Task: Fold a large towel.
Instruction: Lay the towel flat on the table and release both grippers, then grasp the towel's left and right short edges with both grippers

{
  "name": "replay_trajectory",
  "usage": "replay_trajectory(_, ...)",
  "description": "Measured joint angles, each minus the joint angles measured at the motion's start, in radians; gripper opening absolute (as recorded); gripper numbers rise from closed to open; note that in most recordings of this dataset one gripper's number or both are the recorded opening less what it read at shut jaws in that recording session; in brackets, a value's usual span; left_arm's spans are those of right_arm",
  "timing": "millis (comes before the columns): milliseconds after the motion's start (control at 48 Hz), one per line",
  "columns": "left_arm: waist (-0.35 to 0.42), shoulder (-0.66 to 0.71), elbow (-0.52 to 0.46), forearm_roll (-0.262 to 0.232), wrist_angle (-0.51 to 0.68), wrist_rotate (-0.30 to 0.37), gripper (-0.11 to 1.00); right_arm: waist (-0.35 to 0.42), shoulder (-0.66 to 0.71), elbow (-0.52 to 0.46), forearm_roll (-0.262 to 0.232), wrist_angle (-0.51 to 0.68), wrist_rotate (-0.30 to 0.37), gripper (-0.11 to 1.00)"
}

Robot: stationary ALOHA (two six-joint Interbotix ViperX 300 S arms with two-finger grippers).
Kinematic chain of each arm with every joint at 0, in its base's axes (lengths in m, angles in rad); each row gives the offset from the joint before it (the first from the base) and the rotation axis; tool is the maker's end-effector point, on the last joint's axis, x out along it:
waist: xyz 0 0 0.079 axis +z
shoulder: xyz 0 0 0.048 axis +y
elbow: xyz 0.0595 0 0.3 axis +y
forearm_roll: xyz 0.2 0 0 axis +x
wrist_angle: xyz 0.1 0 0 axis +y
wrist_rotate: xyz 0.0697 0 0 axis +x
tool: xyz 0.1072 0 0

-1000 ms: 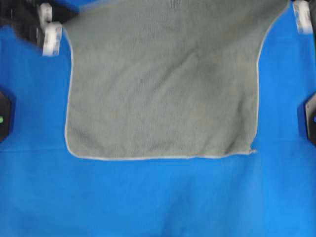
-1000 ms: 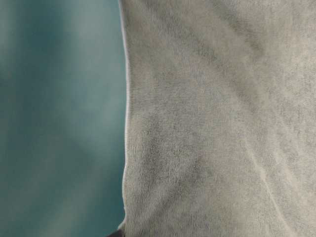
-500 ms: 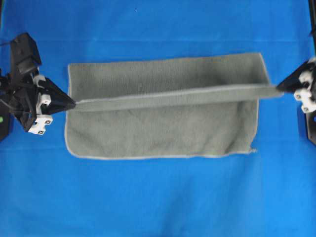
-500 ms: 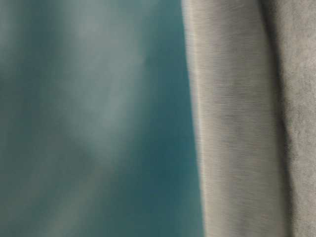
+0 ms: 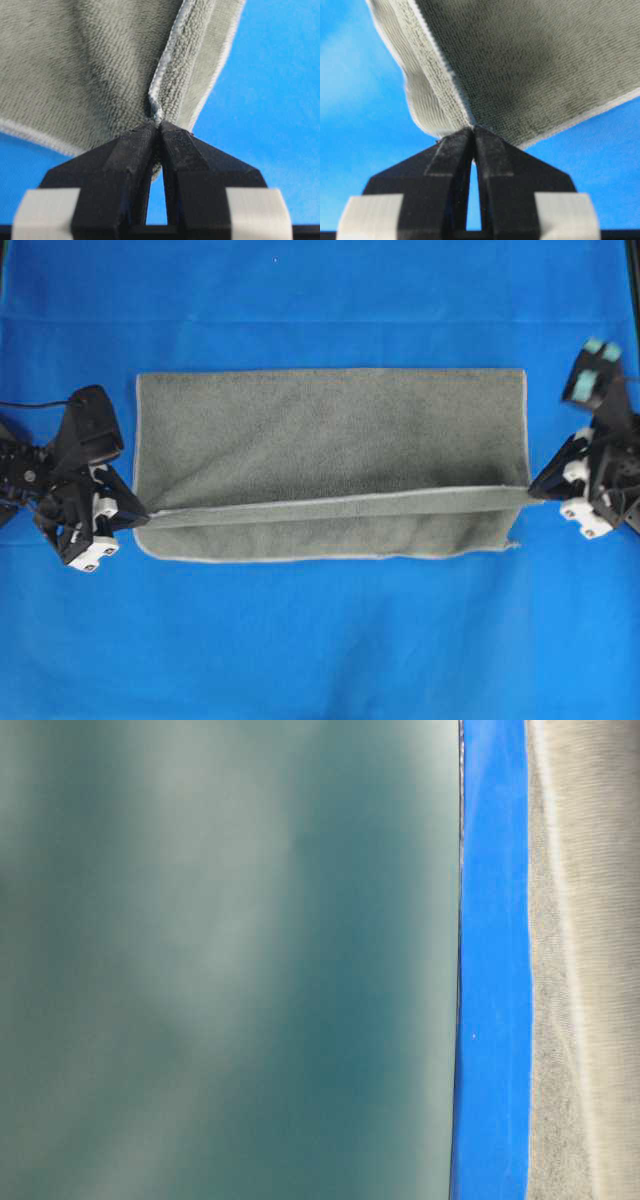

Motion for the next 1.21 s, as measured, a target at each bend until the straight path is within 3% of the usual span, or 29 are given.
replay_trajectory(354, -0.003, 0.021, -0.011, 0.003, -0.008, 0.002, 0.05, 0.037, 0.123, -0.012, 0.0, -0.049, 0.0, 0.03)
replay_trajectory(417, -0.002, 0.018, -0.011, 0.002, -0.008, 0.0, 0.18, 0.038, 0.121, -0.014, 0.0, -0.051, 0.0, 0.12)
replay_trajectory(521, -0.003, -0.006, -0.017, 0.003, -0.005, 0.018, 0.49, 0.038, 0.109, -0.025, -0.018, -0.051, 0.0, 0.44)
replay_trajectory(604, -0.003, -0.038, -0.023, 0.009, -0.002, 0.037, 0.73, 0.038, 0.083, -0.041, -0.064, -0.052, 0.0, 0.64)
replay_trajectory(667, 0.005, -0.074, -0.028, 0.014, 0.0, 0.067, 0.84, 0.037, 0.055, -0.057, -0.11, -0.051, 0.0, 0.67)
replay_trajectory(771, 0.077, -0.135, -0.029, 0.017, -0.003, 0.146, 0.81, -0.006, 0.011, -0.077, -0.196, -0.054, 0.002, 0.64)
replay_trajectory(938, 0.252, -0.161, -0.028, 0.017, -0.006, 0.273, 0.8, -0.181, 0.005, -0.081, -0.316, -0.057, 0.005, 0.65)
replay_trajectory(1105, 0.419, -0.1, -0.021, 0.018, -0.038, 0.434, 0.8, -0.324, 0.103, -0.081, -0.417, -0.095, 0.006, 0.65)
replay_trajectory(1209, 0.469, -0.029, -0.018, 0.018, -0.097, 0.525, 0.8, -0.365, 0.192, -0.081, -0.457, -0.143, 0.005, 0.65)
